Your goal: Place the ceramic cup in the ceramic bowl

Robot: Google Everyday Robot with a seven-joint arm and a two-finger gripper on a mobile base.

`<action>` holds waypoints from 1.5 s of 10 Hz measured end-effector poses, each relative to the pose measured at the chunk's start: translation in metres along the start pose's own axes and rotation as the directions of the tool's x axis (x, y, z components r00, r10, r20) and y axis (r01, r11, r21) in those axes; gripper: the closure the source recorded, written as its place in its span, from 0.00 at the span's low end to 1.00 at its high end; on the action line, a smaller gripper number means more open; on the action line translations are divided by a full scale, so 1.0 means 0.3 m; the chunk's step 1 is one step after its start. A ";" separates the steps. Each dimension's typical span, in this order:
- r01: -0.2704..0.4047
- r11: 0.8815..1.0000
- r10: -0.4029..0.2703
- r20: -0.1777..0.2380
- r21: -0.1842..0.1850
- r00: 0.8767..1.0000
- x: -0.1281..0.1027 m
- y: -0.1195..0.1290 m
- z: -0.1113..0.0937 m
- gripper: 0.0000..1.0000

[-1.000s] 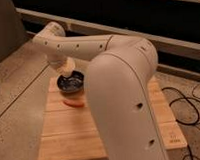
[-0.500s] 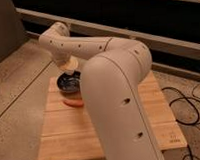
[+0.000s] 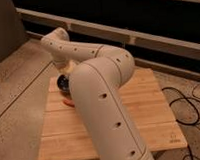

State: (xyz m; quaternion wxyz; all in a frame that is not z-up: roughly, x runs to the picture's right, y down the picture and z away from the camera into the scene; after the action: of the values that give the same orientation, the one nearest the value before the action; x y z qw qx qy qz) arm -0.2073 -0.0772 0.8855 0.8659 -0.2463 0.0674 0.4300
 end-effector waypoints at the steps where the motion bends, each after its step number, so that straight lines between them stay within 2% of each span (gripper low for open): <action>1: 0.008 1.000 -0.008 -0.022 -0.012 1.000 -0.005 -0.007 0.029 1.00; 4: 0.001 0.999 -0.007 -0.117 -0.047 0.993 0.020 0.004 0.113 1.00; 5: -0.015 0.997 0.002 -0.174 -0.070 0.985 0.047 0.010 0.152 1.00; 6: -0.019 0.997 0.001 -0.212 -0.081 0.977 0.062 0.019 0.173 1.00; 9: -0.030 0.994 -0.002 -0.293 -0.102 0.956 0.093 0.024 0.224 1.00; 11: -0.031 0.993 -0.005 -0.300 -0.115 0.954 0.087 0.020 0.242 0.99; 12: -0.030 0.993 -0.006 -0.299 -0.117 0.954 0.085 0.023 0.242 0.93; 15: -0.030 0.993 -0.006 -0.299 -0.117 0.954 0.086 0.023 0.242 0.66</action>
State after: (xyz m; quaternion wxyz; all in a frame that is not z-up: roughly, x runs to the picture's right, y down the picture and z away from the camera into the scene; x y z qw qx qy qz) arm -0.2035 -0.0202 0.9377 0.8268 -0.3597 0.1733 0.3962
